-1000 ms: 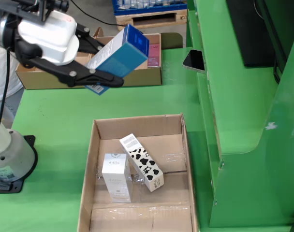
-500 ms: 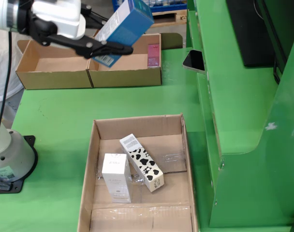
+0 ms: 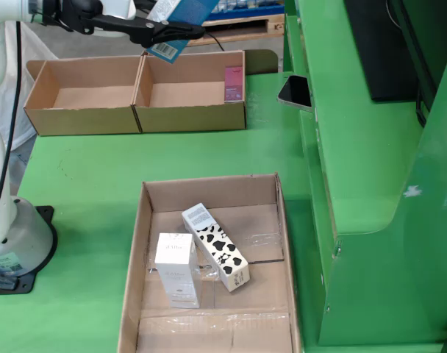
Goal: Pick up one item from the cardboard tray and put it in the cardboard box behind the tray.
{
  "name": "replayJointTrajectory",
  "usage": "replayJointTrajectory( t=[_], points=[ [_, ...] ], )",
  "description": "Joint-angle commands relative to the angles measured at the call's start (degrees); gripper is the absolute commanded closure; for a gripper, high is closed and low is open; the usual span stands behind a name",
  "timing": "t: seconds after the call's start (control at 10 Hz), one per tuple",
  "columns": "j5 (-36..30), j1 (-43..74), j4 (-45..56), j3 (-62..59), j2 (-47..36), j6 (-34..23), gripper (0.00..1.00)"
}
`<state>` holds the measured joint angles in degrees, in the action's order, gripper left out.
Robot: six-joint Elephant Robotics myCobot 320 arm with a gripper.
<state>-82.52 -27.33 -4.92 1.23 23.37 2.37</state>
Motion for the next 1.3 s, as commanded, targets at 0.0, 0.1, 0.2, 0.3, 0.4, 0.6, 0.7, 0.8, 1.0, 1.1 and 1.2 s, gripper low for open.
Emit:
replayJointTrajectory(
  t=[0.0,0.1,0.2,0.3,0.4,0.6,0.7,0.8,1.0,1.1,1.2],
  points=[
    [-2.28,-6.88,2.40,-1.23,-3.76,-0.04,1.00],
    [-3.33,-8.12,3.99,-1.23,-5.25,-0.20,1.00],
    [-3.38,-11.30,5.66,-1.23,-6.50,0.07,1.00],
    [-3.91,-13.30,6.89,-1.23,-7.83,0.24,1.00],
    [-4.38,-16.65,11.00,-1.23,-11.00,0.44,1.00],
    [-5.61,-20.87,13.44,-1.23,-11.81,1.27,1.00],
    [-5.61,-20.87,13.44,-1.23,-11.81,1.27,1.00],
    [-4.61,-24.39,13.04,-1.23,-12.27,1.75,1.00],
    [-3.21,-29.80,11.79,-1.23,-10.85,2.42,1.00],
    [-3.21,-29.80,11.79,-1.23,-10.85,2.42,1.00],
    [-3.21,-29.80,11.79,-1.23,-10.85,2.42,1.00]
  ],
)
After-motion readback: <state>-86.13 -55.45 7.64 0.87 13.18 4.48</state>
